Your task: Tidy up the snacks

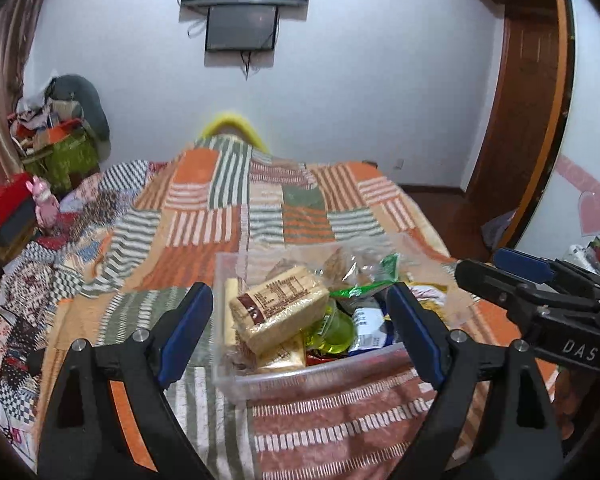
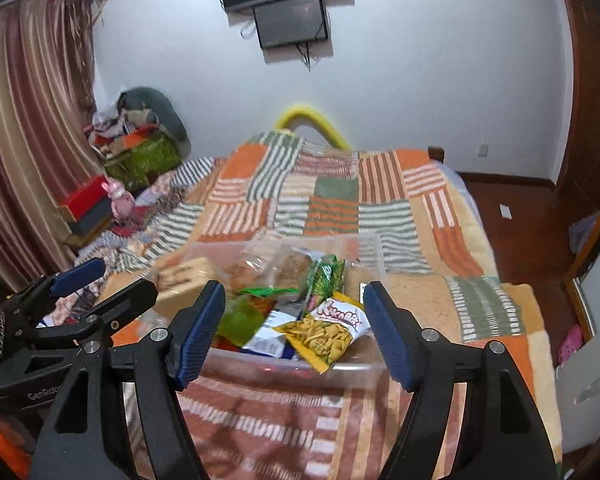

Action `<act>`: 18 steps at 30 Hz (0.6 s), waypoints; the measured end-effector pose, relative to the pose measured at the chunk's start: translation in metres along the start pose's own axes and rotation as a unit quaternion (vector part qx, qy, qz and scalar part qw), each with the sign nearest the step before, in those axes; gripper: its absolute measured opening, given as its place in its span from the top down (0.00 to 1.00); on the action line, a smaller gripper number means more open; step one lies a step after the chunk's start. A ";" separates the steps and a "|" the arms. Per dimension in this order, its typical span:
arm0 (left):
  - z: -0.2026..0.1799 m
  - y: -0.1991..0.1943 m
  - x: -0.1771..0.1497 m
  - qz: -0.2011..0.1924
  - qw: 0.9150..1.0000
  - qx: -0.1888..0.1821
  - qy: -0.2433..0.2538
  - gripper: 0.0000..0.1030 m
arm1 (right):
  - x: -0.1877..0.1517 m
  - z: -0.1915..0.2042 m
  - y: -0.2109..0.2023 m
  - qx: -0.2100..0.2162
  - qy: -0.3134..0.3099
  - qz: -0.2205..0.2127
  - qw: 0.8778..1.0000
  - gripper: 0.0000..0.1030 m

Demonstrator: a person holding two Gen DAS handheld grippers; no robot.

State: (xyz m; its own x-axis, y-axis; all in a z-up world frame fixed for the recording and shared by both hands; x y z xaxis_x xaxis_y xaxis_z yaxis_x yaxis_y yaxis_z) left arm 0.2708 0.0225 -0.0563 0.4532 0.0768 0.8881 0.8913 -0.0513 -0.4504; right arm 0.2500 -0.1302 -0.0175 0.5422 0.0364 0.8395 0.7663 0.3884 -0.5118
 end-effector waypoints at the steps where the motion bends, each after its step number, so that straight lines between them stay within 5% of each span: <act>1: 0.000 -0.010 0.002 -0.010 1.000 0.000 0.001 0.13 | 0.003 0.004 -0.011 0.003 -0.001 -0.011 1.000 0.33; 12: -0.012 -0.130 0.024 -0.139 0.990 -0.006 0.016 0.06 | 0.015 0.035 -0.097 0.016 -0.026 -0.114 0.993 0.27; 18: -0.020 -0.173 0.025 -0.179 0.983 -0.013 0.031 0.01 | 0.011 0.043 -0.125 0.012 -0.030 -0.160 0.987 0.11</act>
State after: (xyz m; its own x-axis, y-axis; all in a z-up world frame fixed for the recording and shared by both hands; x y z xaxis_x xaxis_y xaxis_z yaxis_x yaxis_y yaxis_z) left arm 0.1275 0.0138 0.0454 0.1083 0.0329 0.9936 0.9927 -0.0570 -0.1063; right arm 0.1450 -0.1388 0.0637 0.2512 -0.0370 0.9672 0.8861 0.4109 -0.2144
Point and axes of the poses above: each gripper's, at about its wrist camera, not at the fingertips, and y roughly the way its jaws point, z to its left, x to its top, the point moved 1 cm from there along y, roughly the way its jaws point, and after that the axes turned 7 degrees about -z, right-handed, at the moved point
